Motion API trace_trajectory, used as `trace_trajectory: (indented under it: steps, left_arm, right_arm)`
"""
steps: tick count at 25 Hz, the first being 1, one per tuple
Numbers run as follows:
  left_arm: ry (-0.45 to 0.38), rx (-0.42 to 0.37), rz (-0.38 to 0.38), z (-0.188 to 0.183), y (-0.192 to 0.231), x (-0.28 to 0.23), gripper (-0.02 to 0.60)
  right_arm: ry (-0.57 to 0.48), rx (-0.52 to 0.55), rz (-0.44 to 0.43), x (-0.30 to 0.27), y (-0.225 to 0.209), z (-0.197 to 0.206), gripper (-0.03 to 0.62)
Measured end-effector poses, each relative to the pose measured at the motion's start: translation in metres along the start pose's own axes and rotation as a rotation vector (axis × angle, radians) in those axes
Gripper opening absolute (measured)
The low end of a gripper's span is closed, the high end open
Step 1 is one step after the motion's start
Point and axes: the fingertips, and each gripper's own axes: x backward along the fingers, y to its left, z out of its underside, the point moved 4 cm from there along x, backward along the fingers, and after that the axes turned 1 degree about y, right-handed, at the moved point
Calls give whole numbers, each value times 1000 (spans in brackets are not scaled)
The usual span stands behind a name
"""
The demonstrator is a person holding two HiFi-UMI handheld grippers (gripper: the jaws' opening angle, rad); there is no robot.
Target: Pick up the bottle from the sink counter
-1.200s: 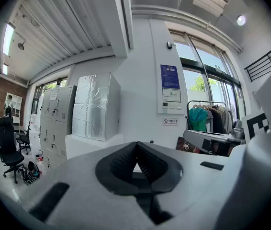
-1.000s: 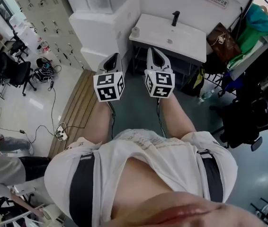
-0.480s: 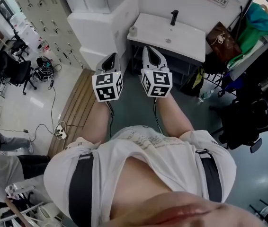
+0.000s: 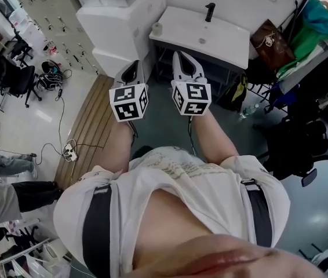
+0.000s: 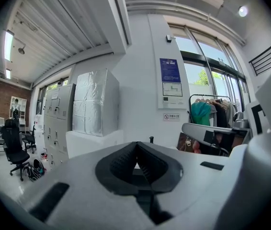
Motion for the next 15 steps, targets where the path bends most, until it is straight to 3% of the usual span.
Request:
trace_trajectory:
  steps: [9, 15]
  left_arm:
    - [18, 14, -14, 14, 5, -19, 21]
    - [10, 5, 2, 11, 17, -56, 21]
  right_arm:
    - [30, -23, -9, -18, -9, 24, 21]
    - [26, -26, 16, -49, -22, 30, 21]
